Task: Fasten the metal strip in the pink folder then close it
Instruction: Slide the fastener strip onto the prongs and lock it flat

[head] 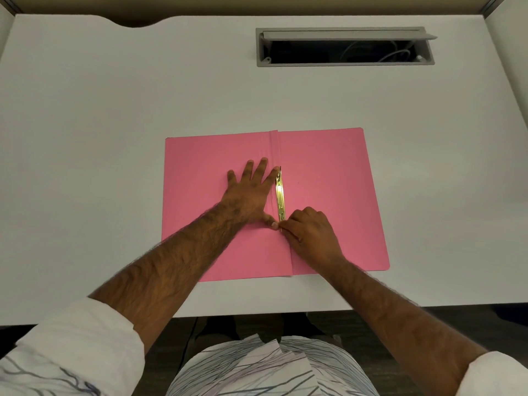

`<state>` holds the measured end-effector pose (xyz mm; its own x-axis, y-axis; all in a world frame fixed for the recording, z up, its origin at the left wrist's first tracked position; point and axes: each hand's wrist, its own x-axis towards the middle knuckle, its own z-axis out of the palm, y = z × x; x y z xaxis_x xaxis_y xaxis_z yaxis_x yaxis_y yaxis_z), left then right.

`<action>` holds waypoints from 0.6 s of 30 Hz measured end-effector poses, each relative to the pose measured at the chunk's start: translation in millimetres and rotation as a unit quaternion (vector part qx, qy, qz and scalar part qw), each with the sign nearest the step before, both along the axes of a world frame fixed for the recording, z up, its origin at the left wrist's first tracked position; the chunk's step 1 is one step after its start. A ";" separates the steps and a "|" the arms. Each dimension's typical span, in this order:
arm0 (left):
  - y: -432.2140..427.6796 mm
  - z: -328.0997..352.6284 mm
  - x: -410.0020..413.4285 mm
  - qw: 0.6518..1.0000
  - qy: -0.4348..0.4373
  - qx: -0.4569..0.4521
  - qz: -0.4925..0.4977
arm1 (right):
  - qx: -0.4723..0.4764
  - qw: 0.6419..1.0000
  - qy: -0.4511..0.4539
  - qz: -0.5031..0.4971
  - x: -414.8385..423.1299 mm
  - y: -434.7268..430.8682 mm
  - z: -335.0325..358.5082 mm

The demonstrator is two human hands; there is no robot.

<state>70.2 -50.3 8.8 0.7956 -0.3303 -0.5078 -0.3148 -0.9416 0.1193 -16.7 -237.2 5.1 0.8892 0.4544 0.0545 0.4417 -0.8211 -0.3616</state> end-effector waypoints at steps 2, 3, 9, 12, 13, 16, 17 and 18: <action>-1.5 0.1 0.2 1.000 0.003 0.004 0.001 | -0.042 0.998 -0.041 0.024 -5.2 2.7 -2.1; -1.6 0.1 -0.1 1.000 0.005 0.005 0.002 | -0.056 0.996 -0.054 0.033 -7.6 2.8 -3.2; 2.5 0.5 0.9 1.000 0.016 -0.005 0.003 | -0.100 0.989 -0.070 0.087 -14.5 -14.2 -4.3; 3.2 1.3 1.7 1.000 0.030 -0.008 0.004 | -0.086 0.991 -0.064 0.077 -12.5 -15.4 -2.7; 3.3 1.1 1.8 0.999 0.034 -0.011 0.008 | -0.074 0.993 -0.057 0.068 -11.8 -15.5 -1.8; 3.2 -0.1 2.3 0.999 0.028 -0.034 0.029 | -0.039 0.997 -0.032 0.050 -8.1 -16.0 0.3; 3.0 -0.8 1.8 0.999 0.019 -0.039 0.033 | -0.036 0.998 -0.026 0.051 -6.2 -15.7 0.9; 2.0 -2.1 0.4 0.999 0.008 -0.041 0.033 | -0.036 0.998 -0.021 0.053 -3.9 -15.4 1.8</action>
<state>70.6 -48.2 6.7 0.8089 -0.3189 -0.4939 -0.2506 -0.9470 0.2010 -20.6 -252.6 6.9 0.8330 0.5505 0.0552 0.5419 -0.7916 -0.2823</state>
